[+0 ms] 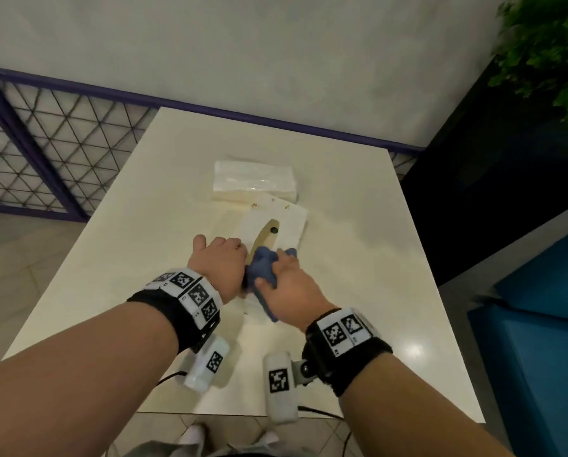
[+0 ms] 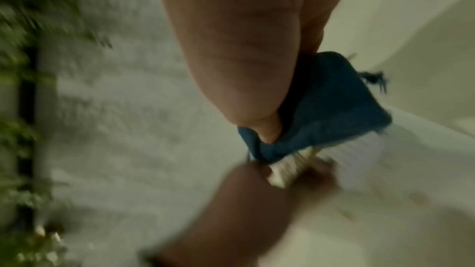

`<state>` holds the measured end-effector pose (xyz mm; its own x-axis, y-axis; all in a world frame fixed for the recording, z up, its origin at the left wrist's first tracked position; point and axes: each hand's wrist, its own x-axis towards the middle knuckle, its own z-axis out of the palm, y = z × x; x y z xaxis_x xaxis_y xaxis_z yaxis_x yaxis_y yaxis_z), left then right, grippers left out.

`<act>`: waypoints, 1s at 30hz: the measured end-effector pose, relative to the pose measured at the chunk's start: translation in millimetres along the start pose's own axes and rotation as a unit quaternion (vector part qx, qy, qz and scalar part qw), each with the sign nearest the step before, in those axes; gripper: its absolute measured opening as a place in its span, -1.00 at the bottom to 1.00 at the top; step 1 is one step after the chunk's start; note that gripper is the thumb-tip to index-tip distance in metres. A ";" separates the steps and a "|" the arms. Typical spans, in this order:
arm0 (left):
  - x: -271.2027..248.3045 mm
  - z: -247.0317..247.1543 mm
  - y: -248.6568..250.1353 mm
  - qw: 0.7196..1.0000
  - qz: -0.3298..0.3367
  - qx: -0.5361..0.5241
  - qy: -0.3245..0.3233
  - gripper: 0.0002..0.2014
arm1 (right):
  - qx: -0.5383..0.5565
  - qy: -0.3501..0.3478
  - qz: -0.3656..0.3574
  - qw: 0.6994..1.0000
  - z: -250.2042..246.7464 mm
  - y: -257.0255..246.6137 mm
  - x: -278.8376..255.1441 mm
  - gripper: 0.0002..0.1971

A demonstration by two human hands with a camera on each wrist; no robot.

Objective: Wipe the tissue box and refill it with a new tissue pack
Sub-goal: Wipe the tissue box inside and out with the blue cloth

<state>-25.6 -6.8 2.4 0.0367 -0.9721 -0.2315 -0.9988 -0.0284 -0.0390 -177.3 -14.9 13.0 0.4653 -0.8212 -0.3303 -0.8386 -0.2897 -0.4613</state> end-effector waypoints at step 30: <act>13.6 -10.6 -6.7 0.998 0.037 0.014 -0.054 -0.32 | -0.172 -0.011 0.099 0.980 -14.0 6.4 96.1 -0.30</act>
<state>-18.8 -22.3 9.8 -0.0330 -0.9408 -0.3373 -0.9977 0.0508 -0.0441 -141.9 -102.6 -10.2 0.2873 -0.8683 -0.4044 -0.9570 -0.2783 -0.0823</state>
